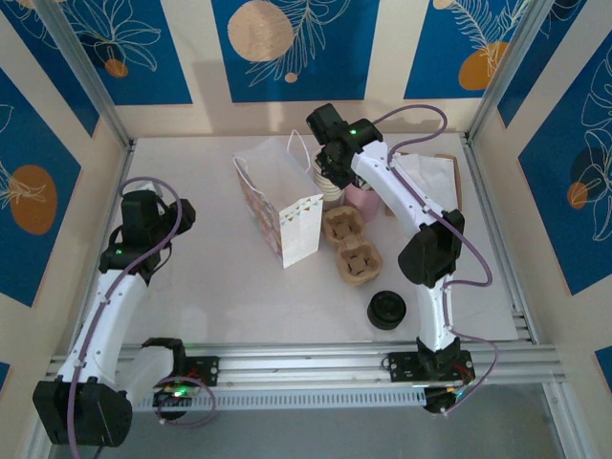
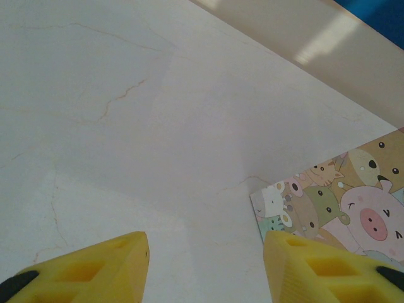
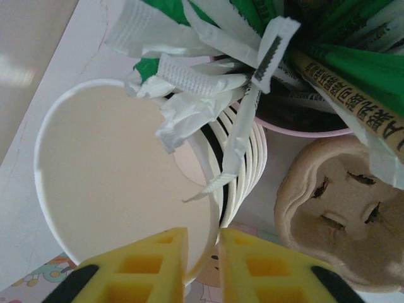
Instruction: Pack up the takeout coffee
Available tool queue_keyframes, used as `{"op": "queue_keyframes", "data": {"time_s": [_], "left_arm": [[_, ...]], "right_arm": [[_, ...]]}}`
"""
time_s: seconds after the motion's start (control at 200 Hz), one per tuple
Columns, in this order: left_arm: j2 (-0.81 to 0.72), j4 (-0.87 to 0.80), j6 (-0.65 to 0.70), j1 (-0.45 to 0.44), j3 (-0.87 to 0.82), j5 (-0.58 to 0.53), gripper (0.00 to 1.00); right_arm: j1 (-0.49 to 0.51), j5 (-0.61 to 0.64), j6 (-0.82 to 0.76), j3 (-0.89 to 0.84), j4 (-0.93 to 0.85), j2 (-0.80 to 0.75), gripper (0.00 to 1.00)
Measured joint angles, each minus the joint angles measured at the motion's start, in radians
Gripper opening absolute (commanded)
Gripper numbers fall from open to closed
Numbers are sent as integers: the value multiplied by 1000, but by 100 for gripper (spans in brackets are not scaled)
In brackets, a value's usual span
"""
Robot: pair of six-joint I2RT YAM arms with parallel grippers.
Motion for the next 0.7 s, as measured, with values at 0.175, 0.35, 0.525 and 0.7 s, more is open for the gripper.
{"op": "queue_keyframes", "data": {"time_s": [0.175,0.35,0.525,0.7], "left_arm": [[0,-2,0,0,0,-3,51],[0,-2,0,0,0,-3,51],[0,-2,0,0,0,-3,51],[0,-2,0,0,0,-3,51]], "right_arm": [[0,1,4,0,0,0,13],[0,1,8,0,0,0,8],[-5,1,6,0,1,0,4],[-8,0,2,2,3,0,0]]}}
